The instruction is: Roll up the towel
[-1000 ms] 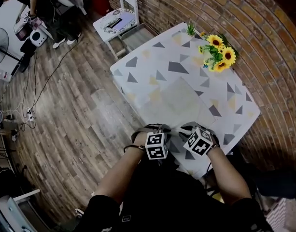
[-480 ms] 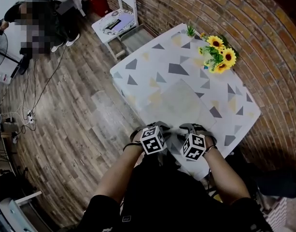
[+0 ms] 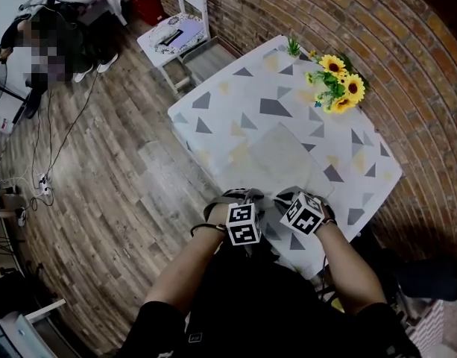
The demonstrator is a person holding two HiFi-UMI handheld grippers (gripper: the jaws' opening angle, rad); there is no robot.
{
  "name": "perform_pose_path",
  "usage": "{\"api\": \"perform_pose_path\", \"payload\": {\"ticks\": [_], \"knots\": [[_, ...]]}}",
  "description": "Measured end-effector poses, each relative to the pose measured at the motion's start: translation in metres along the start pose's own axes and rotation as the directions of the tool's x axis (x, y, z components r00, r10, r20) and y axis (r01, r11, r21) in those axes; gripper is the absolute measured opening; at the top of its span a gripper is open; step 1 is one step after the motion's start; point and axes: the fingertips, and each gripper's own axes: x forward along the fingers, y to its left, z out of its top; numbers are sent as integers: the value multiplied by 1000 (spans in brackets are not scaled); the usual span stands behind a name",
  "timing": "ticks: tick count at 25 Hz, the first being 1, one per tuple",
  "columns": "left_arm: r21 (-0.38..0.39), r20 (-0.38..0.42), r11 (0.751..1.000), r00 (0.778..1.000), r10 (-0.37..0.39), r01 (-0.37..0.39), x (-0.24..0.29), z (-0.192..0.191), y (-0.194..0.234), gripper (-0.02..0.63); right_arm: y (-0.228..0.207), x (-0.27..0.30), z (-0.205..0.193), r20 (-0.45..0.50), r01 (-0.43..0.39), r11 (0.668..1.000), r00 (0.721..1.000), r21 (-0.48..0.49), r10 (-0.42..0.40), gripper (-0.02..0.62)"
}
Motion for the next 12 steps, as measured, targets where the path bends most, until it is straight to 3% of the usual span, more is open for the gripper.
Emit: {"api": "perform_pose_path", "payload": {"ticks": [2,5,12], "knots": [[-18,16,1000,1000,-6,6,-3,0,4,171,2,-2,3,6,-34,998,999,57,33,49],[-8,13,1000,1000,-26,26,-5,-7,7,107,4,-5,8,4,-36,997,999,66,35,51],[-59,54,990,990,-127,130,-20,-15,16,74,10,-9,30,2,58,996,998,-68,-58,160]]}}
